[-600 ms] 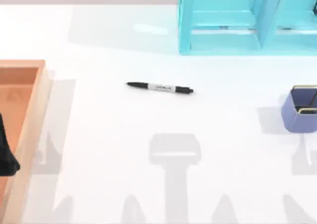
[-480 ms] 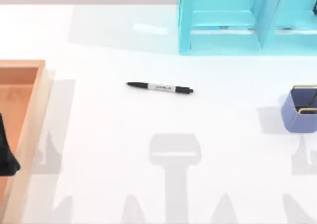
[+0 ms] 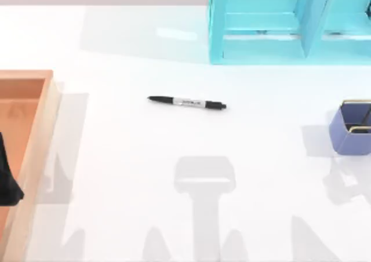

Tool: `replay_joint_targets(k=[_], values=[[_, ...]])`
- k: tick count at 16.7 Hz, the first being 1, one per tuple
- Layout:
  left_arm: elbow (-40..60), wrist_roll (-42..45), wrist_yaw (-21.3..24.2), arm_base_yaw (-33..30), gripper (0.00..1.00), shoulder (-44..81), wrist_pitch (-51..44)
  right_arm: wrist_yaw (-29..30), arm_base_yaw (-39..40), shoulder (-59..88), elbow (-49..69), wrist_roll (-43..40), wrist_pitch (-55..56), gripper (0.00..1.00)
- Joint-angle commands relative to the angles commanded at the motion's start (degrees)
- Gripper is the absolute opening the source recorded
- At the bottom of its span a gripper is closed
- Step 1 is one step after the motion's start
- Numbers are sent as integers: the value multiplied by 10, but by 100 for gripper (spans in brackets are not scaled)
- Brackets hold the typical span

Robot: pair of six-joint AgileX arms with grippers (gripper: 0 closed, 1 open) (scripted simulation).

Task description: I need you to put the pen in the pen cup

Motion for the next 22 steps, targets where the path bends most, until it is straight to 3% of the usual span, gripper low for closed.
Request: replay_joint_targets(k=[5,14,22], values=[[0,0,0,0,100,0,0,-93,33,278,241,-106,-142,100],[0,0,0,0,100,0,0,-304,88,846,811,-301,-408,100],[0,0,0,0,100,0,0,-446,102,1292,1251,-408,-623,100]])
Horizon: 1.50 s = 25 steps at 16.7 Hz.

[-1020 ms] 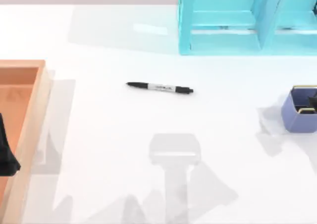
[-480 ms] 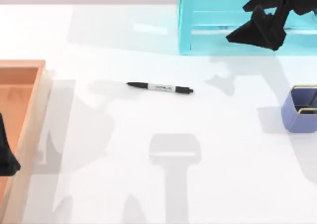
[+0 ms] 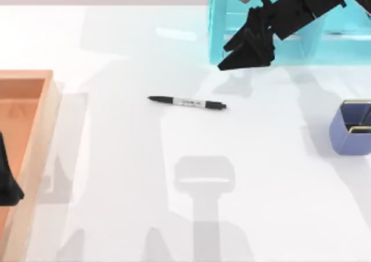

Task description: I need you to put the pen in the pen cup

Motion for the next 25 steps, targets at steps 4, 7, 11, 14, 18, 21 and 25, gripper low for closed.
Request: replay_joint_targets(k=[4,7,11,14,18,21,25], values=[[0,0,0,0,100,0,0,-40,-6,155,148,-24,-80,100],[0,0,0,0,100,0,0,-58,-18,215,221,-33,-114,100],[0,0,0,0,100,0,0,-65,-26,233,248,-37,-125,100],[0,0,0,0,100,0,0,-65,-26,233,248,-37,-125,100],[0,0,0,0,100,0,0,-64,-20,223,226,-31,-112,100],[0,0,0,0,100,0,0,-66,-11,191,168,-15,-72,100],[0,0,0,0,100,0,0,-67,11,152,73,24,16,100]])
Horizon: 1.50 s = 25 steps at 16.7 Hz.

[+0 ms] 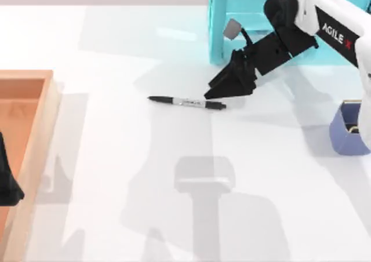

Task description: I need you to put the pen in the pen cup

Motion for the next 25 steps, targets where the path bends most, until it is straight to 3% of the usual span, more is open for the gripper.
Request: replay_joint_targets(k=[7,14,25], values=[[0,0,0,0,100,0,0,4,45,2,-91,89,171,100],[0,0,0,0,100,0,0,6,54,7,-94,108,197,100],[0,0,0,0,100,0,0,6,54,7,-94,108,197,17]])
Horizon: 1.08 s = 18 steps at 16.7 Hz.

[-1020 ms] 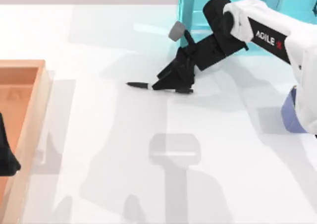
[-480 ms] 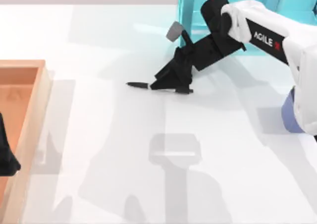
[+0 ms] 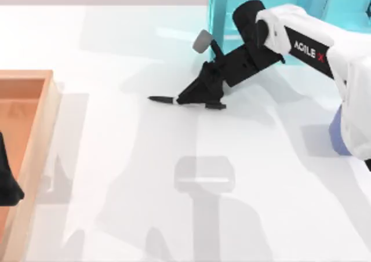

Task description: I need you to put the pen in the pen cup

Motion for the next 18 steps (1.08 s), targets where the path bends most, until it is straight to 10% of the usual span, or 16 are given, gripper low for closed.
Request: replay_joint_targets(k=[3,18], values=[[0,0,0,0,100,0,0,0,0,0,0,0,0,0],[0,0,0,0,100,0,0,-7,-1,-100,-97,21,3,0]])
